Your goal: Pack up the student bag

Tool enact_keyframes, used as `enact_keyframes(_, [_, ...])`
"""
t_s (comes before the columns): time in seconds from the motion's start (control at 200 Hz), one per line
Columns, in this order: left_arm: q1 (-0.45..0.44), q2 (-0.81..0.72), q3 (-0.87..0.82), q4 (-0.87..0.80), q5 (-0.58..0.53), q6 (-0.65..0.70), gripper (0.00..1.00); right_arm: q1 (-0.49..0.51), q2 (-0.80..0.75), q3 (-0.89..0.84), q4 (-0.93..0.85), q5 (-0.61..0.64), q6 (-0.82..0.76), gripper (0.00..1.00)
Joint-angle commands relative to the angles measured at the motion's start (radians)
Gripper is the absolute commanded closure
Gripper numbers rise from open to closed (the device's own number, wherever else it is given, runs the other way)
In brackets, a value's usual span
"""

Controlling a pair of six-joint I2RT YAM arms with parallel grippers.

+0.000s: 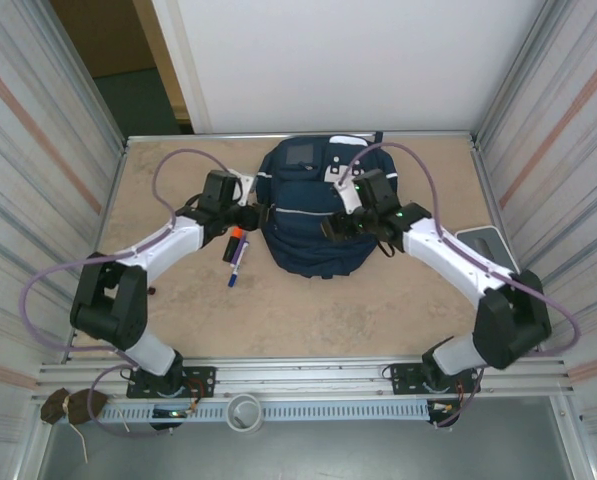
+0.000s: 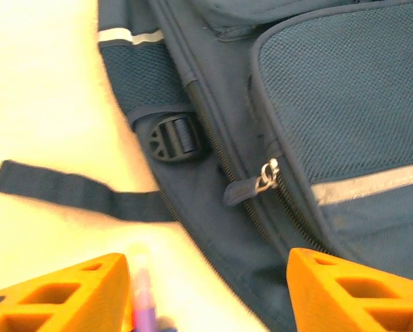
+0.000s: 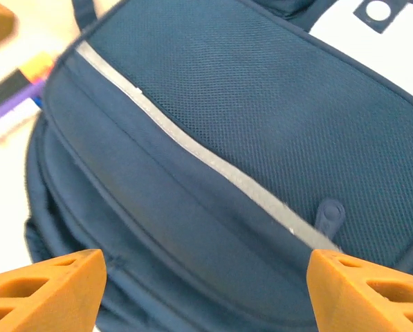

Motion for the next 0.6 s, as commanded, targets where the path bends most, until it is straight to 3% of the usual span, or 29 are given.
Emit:
enact_keyframes(0.0, [0.019,-0.081,-0.055,-0.009,-0.029,-0.045,0.29,0.059,0.092,0.065,-0.021,0.121,-0.203,0.22])
enact_keyframes(0.17, [0.027,-0.170,-0.153,-0.015,-0.059,-0.079,0.20,0.105,0.216,0.131,-0.033,0.212,-0.278,0.23])
enact_keyframes(0.286, [0.030,-0.223,-0.222,-0.027,-0.076,-0.104,0.17,0.105,0.271,0.178,-0.049,0.227,-0.300,0.29])
enact_keyframes(0.361, [0.031,-0.252,-0.263,-0.038,-0.077,-0.126,0.16,0.106,0.288,0.199,-0.054,0.231,-0.306,0.38])
enact_keyframes(0.486, [0.032,-0.277,-0.310,-0.042,-0.067,-0.156,0.15,0.104,0.286,0.236,-0.065,0.223,-0.300,0.64])
enact_keyframes(0.596, [0.049,-0.227,-0.296,-0.054,-0.067,-0.164,0.14,0.101,0.272,0.274,-0.092,0.179,-0.277,0.76])
